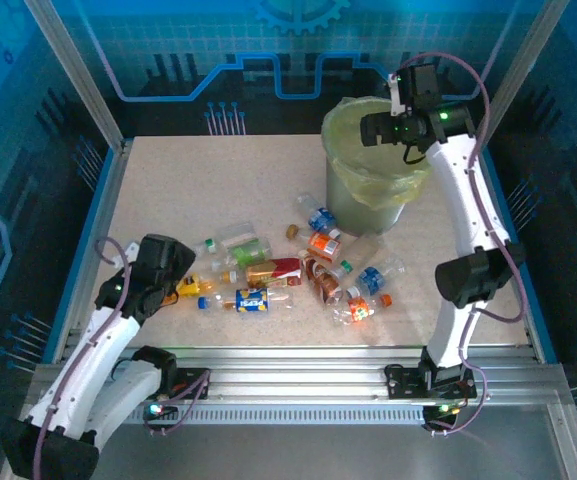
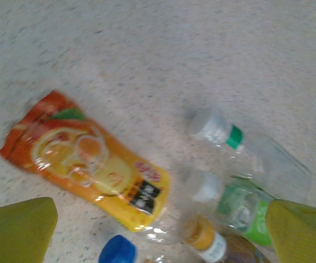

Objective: Put the plastic bottles in the bin

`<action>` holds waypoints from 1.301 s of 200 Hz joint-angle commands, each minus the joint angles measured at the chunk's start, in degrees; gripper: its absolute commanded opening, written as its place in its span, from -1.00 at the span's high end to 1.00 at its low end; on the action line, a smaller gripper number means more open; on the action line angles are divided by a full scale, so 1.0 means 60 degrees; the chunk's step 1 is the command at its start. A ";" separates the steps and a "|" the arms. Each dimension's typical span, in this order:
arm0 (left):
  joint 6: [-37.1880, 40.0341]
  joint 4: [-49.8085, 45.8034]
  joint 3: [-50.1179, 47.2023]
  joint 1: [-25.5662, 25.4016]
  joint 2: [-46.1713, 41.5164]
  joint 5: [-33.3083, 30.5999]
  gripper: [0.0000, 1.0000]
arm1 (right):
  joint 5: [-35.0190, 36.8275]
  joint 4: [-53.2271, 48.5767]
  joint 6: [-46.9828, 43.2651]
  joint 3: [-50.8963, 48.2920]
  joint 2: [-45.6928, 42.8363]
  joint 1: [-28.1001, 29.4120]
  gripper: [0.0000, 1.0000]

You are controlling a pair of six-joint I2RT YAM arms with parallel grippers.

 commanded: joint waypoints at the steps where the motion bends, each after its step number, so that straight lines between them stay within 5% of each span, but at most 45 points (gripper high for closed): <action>1: -0.1346 -0.0349 -0.0498 0.0315 -0.0237 0.0150 -0.98 | -0.0069 -0.0043 0.0259 -0.0504 -0.0370 -0.0046 -0.99; 112: -0.1964 0.2839 -0.2486 0.2248 0.0327 0.2345 -0.98 | -0.0052 0.0237 0.0528 -0.1629 -0.1215 0.0563 -0.99; 221: -0.2667 0.4942 -0.3069 0.2930 0.1713 0.2501 -0.97 | 0.0277 0.0267 0.0452 -0.1943 -0.1114 0.0888 -0.99; 260: -0.2879 0.5747 -0.3069 0.3113 0.2405 0.2576 -0.82 | 0.0281 0.0285 0.0481 -0.1961 -0.1028 0.0888 -0.99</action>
